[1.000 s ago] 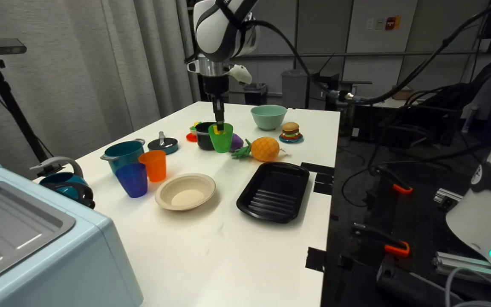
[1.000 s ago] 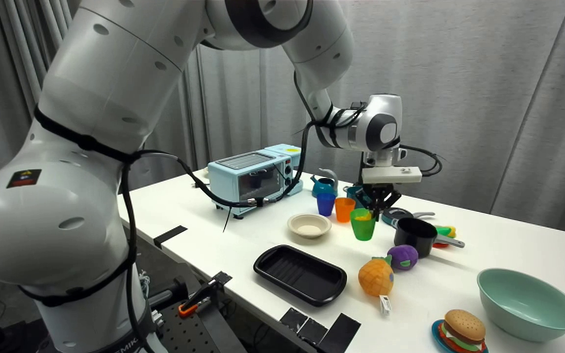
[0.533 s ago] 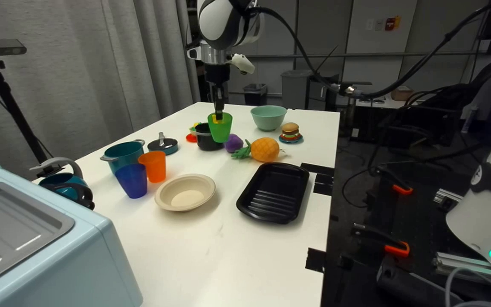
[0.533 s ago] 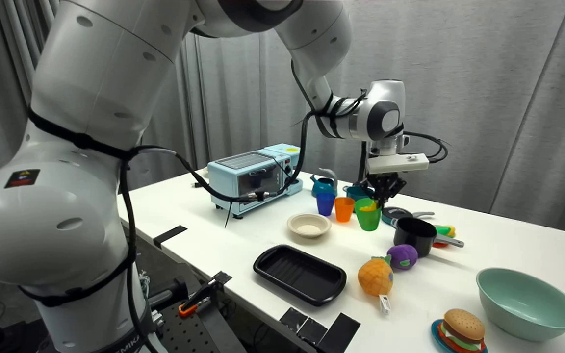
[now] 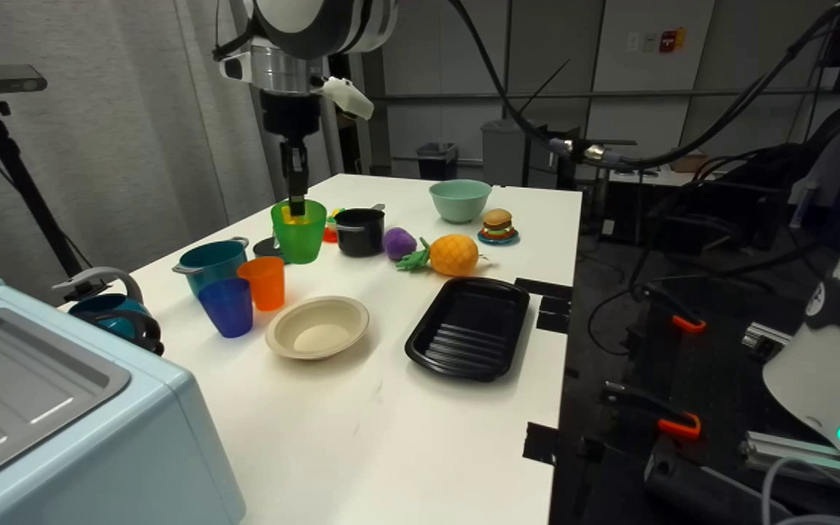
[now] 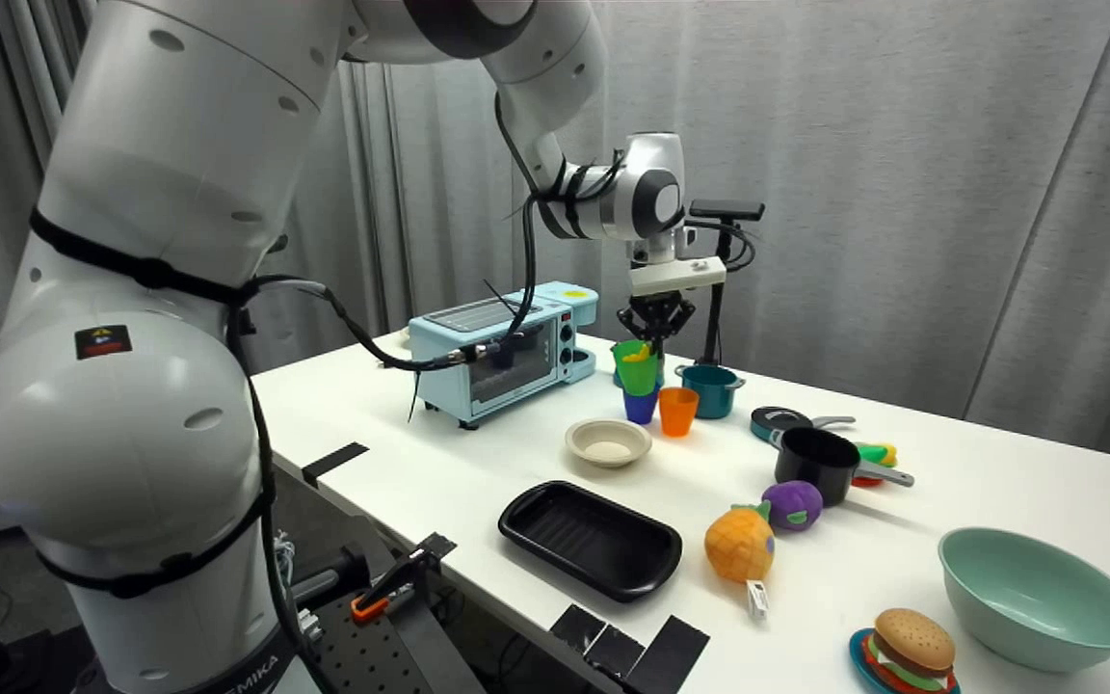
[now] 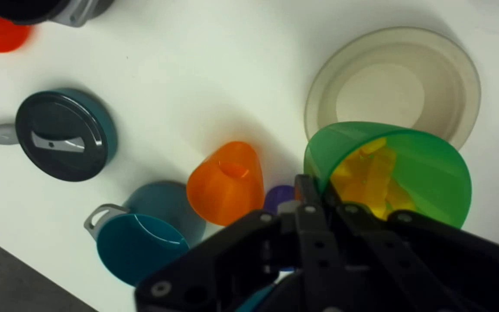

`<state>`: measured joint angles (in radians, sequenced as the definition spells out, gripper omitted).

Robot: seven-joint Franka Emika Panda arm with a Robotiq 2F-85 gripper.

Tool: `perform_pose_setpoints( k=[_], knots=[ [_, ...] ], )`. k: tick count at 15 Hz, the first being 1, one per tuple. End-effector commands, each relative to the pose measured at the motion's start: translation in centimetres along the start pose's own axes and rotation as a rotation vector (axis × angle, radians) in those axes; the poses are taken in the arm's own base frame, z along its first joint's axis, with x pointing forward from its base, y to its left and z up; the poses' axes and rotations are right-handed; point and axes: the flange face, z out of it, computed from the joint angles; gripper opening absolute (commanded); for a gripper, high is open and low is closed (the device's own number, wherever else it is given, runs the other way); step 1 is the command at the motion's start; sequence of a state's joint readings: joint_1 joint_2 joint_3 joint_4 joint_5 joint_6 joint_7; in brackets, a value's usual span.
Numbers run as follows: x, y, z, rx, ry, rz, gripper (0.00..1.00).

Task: Pour the fries out of the light green cup and onto the white plate

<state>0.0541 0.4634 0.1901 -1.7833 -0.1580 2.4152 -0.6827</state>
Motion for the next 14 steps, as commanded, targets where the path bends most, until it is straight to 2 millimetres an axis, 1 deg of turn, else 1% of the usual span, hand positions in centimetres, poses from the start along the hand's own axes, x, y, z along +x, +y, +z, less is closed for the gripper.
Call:
perform_pose_setpoints(
  k=[1, 2, 3, 4, 5, 6, 7, 8, 9, 13, 14],
  knots=[
    [1.3, -0.9, -1.1, -0.024, -0.007, -0.018, 0.01],
    [1.4, -0.9, -1.2, -0.037, -0.008, -0.021, 0.01],
    [1.9, -2.1, -0.1, -0.026, 0.000, -0.048, 0.01],
    [1.1, -1.8, -0.7, -0.045, 0.002, -0.043, 0.01],
    [0.9, -1.9, -0.7, -0.053, 0.006, -0.045, 0.01],
    [0.1, -1.6, -1.0, -0.068, 0.012, -0.046, 0.01],
    [0.0, -1.7, -1.0, -0.092, 0.017, -0.046, 0.01],
    [0.6, -2.3, -0.2, -0.126, 0.041, -0.033, 0.01],
    [0.4, -2.3, -0.4, -0.157, 0.057, -0.032, 0.01],
    [-1.9, -3.0, -1.1, -0.251, 0.096, -0.036, 0.01],
    [-2.8, -3.0, -1.6, -0.267, 0.101, -0.040, 0.01]
  ],
)
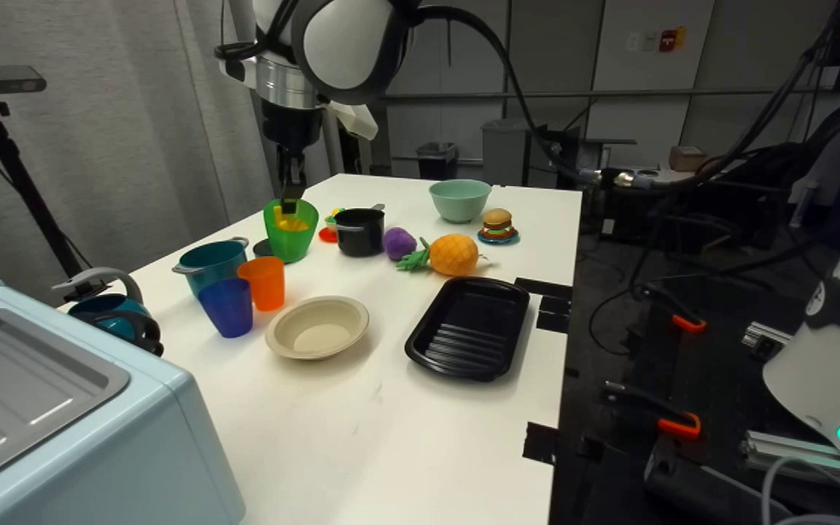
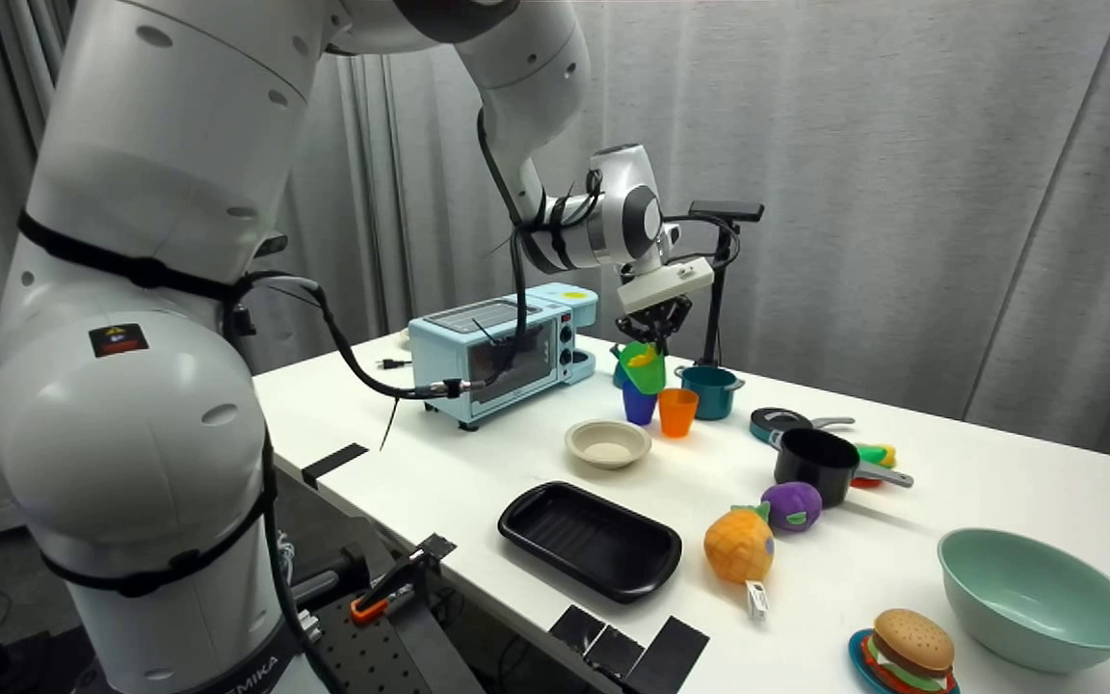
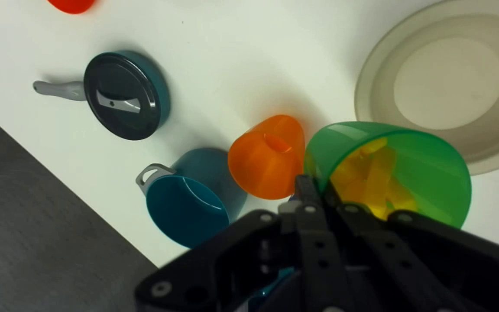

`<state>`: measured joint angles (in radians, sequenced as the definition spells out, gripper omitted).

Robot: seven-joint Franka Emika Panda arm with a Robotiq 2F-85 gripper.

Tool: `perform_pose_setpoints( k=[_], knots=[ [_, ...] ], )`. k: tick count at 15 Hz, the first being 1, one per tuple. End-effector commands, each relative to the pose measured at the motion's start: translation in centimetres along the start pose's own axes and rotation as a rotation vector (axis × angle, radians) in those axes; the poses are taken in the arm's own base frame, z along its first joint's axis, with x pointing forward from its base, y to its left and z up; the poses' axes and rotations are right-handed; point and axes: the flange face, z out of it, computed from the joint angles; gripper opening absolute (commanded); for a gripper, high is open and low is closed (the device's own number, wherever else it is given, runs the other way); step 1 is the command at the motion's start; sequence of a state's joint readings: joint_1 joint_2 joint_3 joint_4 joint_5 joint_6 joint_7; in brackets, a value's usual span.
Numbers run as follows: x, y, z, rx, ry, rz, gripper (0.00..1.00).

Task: Pour the fries out of the light green cup and onto the white plate

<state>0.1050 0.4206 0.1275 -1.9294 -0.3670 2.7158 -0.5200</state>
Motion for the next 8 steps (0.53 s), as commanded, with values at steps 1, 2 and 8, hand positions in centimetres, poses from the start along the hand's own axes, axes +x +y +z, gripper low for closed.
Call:
perform_pose_setpoints(
  k=[1, 2, 8],
  knots=[
    [-3.1, -0.5, -3.1, -0.076, 0.018, -0.008, 0.01],
    [-3.9, -0.6, -3.8, -0.089, 0.022, -0.012, 0.01],
    [-3.1, -3.3, -3.4, -0.083, 0.074, -0.040, 0.01]
  ],
)
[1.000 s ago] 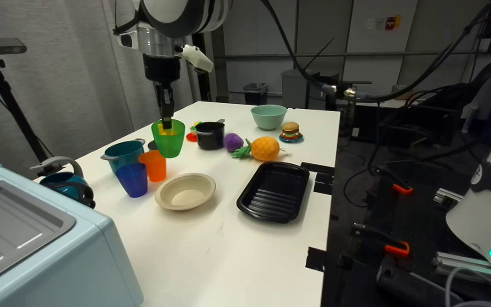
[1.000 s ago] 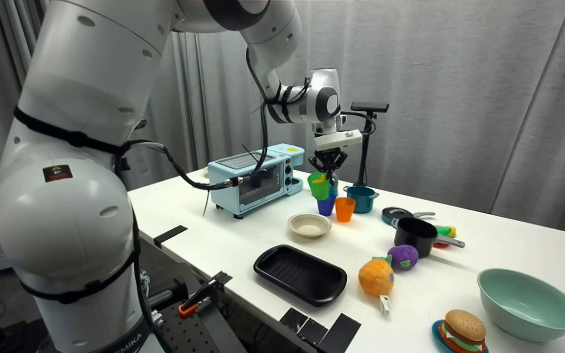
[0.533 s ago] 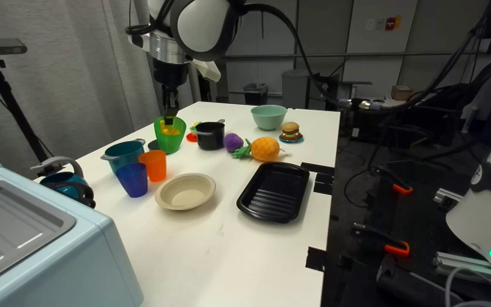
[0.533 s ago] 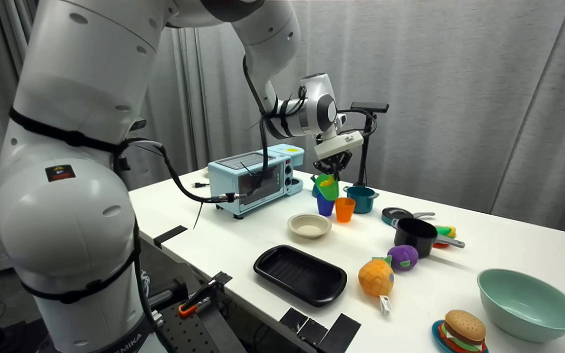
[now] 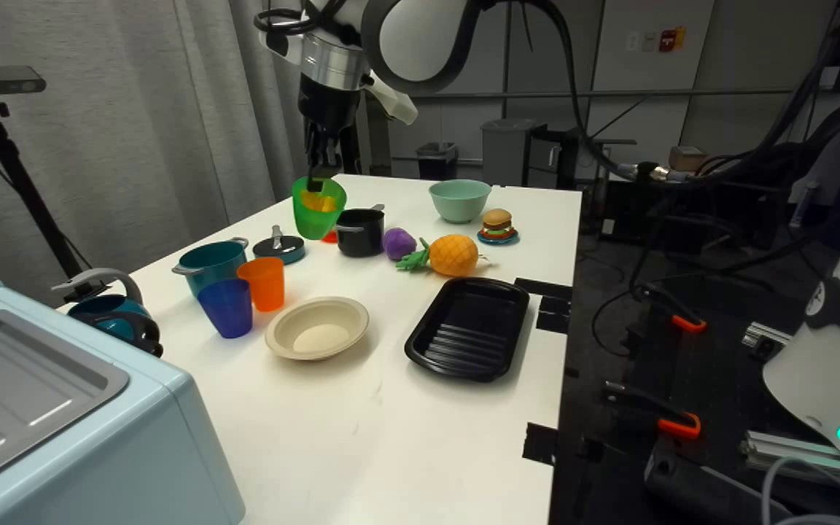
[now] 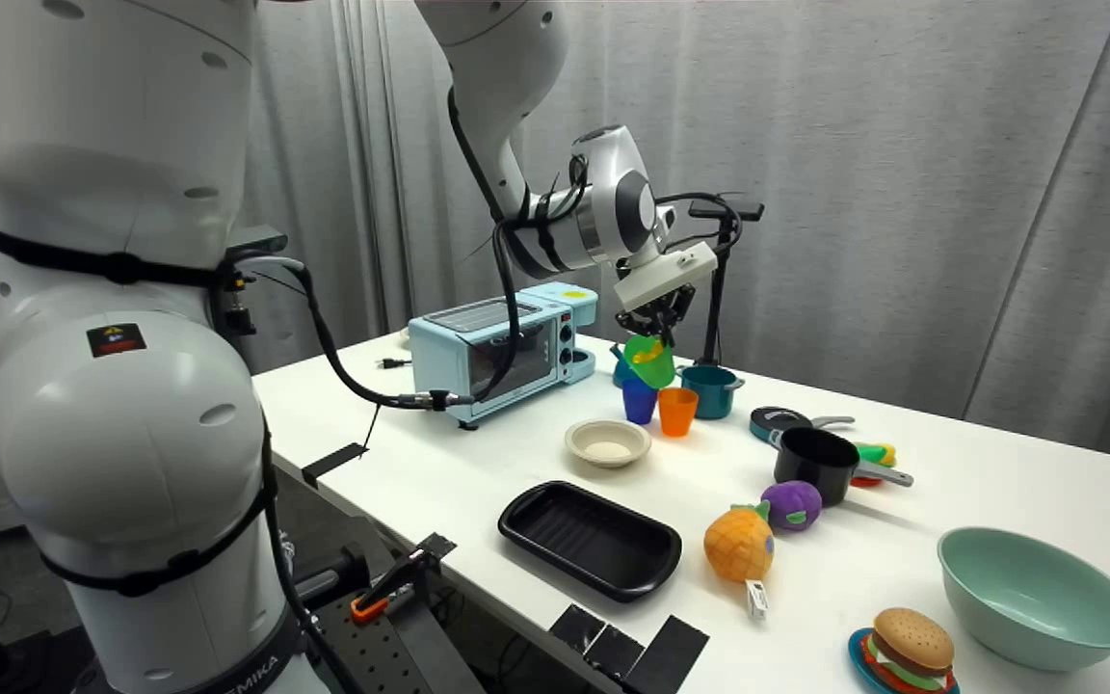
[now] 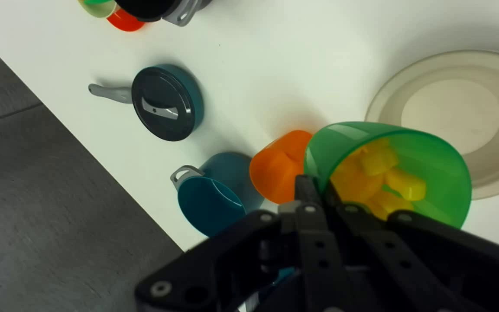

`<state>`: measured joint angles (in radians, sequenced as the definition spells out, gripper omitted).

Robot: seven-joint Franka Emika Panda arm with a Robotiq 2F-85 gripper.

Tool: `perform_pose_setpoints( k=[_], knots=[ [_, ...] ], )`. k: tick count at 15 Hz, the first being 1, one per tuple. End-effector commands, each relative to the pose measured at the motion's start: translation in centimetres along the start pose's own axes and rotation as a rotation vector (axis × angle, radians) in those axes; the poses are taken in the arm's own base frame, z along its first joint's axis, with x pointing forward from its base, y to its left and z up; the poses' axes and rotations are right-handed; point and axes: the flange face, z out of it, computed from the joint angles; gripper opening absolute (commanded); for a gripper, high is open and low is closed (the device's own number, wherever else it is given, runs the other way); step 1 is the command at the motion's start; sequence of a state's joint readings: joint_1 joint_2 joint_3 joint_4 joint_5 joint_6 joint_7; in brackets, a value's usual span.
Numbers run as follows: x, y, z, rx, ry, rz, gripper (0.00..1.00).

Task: Pour the fries out of the light green cup and onto the white plate

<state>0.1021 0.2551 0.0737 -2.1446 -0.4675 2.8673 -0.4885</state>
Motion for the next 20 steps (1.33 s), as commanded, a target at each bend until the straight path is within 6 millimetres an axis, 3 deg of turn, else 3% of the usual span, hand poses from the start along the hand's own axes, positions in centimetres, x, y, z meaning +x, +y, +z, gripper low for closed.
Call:
perform_pose_setpoints(
  k=[1, 4, 10, 15, 19, 20],
  knots=[
    [0.3, -0.6, 0.1, 0.007, 0.006, -0.002, 0.04],
    [1.2, -1.9, 0.6, 0.024, 0.013, -0.005, 0.04],
    [1.2, -1.9, 0.6, 0.025, 0.013, -0.005, 0.04],
    [3.2, -1.7, 1.4, -0.024, -0.002, -0.056, 0.01],
    [6.3, -2.8, 1.9, -0.106, -0.015, -0.133, 0.01],
    [5.8, -2.3, 1.6, -0.125, -0.018, -0.146, 0.01]
  ],
)
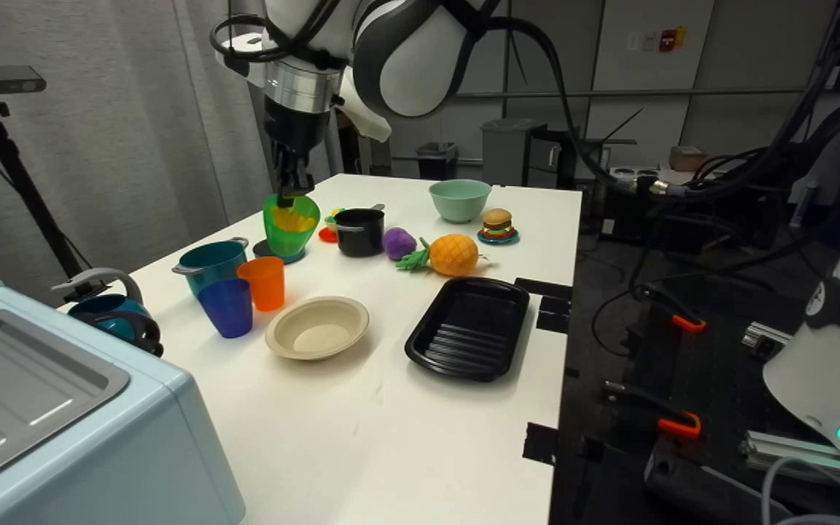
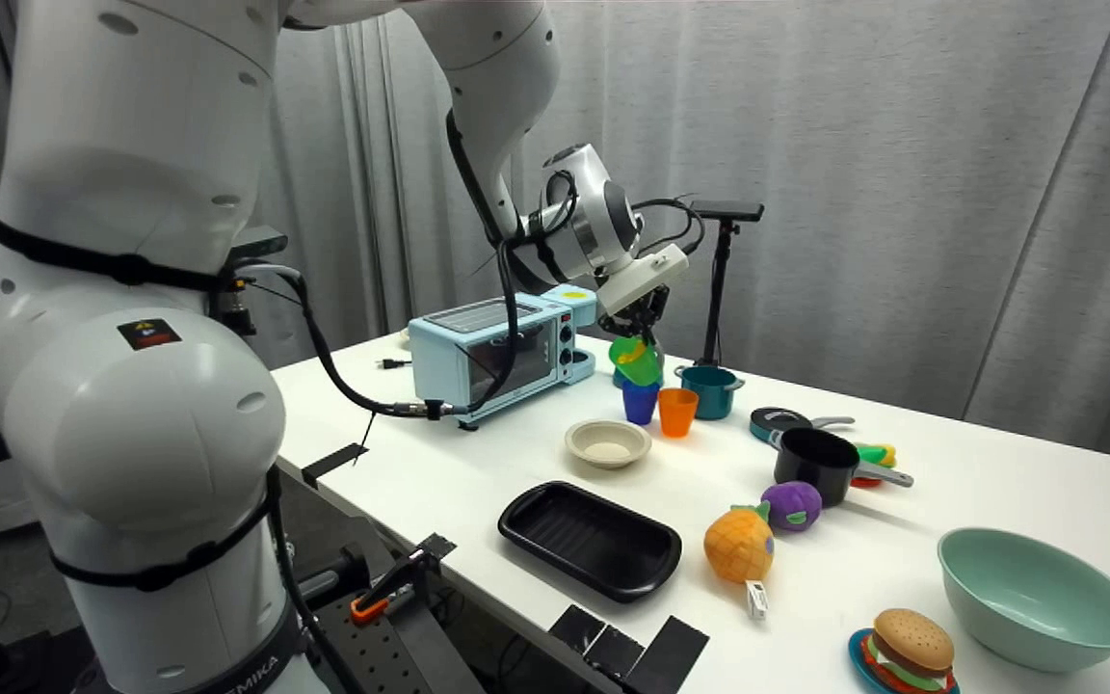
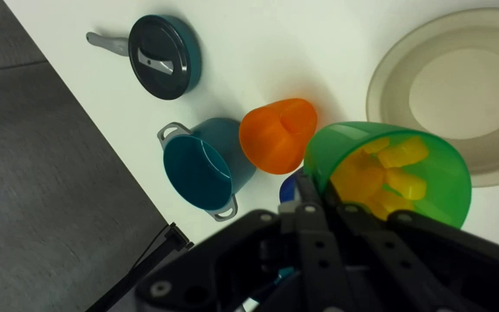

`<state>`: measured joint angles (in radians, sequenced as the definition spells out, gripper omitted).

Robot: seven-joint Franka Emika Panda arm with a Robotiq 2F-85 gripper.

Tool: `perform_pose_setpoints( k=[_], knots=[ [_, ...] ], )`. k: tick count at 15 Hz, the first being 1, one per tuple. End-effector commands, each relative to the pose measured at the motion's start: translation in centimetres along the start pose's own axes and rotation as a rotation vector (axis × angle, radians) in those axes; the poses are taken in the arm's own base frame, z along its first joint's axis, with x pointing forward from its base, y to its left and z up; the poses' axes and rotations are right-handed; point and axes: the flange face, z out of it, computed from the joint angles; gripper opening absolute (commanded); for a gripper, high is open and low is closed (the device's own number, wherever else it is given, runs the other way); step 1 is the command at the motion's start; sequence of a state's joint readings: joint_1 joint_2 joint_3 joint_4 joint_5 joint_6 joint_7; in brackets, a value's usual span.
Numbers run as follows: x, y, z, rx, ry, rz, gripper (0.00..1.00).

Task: Pour the fries out of the light green cup and onto the white plate

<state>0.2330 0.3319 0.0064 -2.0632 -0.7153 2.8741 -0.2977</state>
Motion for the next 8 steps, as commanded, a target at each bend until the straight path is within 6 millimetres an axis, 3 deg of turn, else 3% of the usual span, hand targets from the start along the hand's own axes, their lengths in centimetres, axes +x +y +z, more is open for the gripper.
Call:
perform_pose_setpoints(
  k=[1, 8],
  knots=[
    [1.5, 0.5, 0.1, -0.071, -0.024, -0.043, 0.01],
    [0.7, -0.8, -0.9, -0.122, -0.045, -0.124, 0.01]
  ],
)
